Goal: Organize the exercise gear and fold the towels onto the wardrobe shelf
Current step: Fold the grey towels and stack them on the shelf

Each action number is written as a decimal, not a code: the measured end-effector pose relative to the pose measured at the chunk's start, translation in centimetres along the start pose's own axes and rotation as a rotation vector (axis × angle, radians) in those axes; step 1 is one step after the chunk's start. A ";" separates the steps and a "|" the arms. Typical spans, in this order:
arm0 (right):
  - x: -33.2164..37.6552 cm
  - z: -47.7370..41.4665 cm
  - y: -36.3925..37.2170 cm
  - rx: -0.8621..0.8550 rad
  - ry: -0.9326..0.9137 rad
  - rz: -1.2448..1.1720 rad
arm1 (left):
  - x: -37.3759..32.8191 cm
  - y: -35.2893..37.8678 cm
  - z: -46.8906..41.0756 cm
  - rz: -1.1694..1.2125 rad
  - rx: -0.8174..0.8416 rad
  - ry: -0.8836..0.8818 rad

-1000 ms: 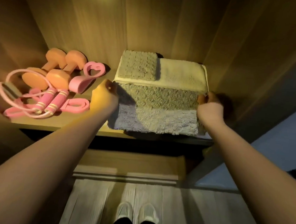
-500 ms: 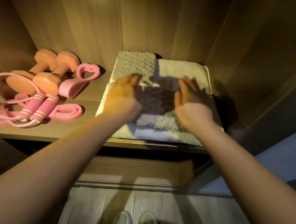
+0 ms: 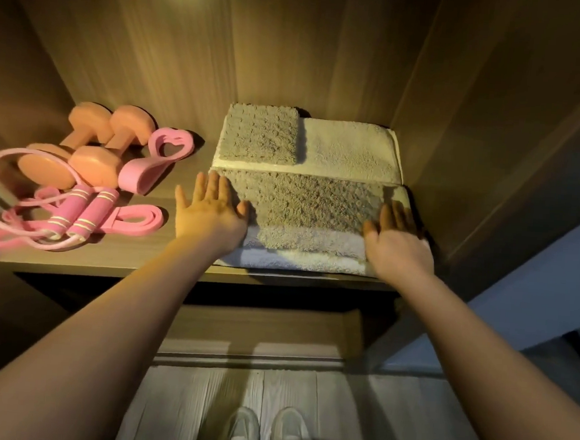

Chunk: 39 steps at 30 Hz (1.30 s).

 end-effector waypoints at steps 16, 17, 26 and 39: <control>-3.8 5.9 0.9 0.039 0.395 -1.728 | -14.4 0.6 5.0 0.049 -0.236 0.724; -3.3 5.8 1.1 0.096 0.394 -1.792 | -14.4 0.5 5.0 0.075 -0.237 0.727; 1.6 3.4 -1.2 0.293 0.416 -2.176 | -11.8 -0.9 4.3 0.094 -0.288 0.574; 7.9 4.5 -4.2 0.138 -0.100 -1.517 | -7.1 -3.4 1.4 1.733 0.378 0.044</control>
Point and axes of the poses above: each hand's wrist, its own z-axis away from the middle knuckle, its own y-axis out of the palm, x = y × z, the point moved 5 cm from there along -z, towards the middle knuckle, and after that the axes turned 1 degree about x, right-handed, at the moved point
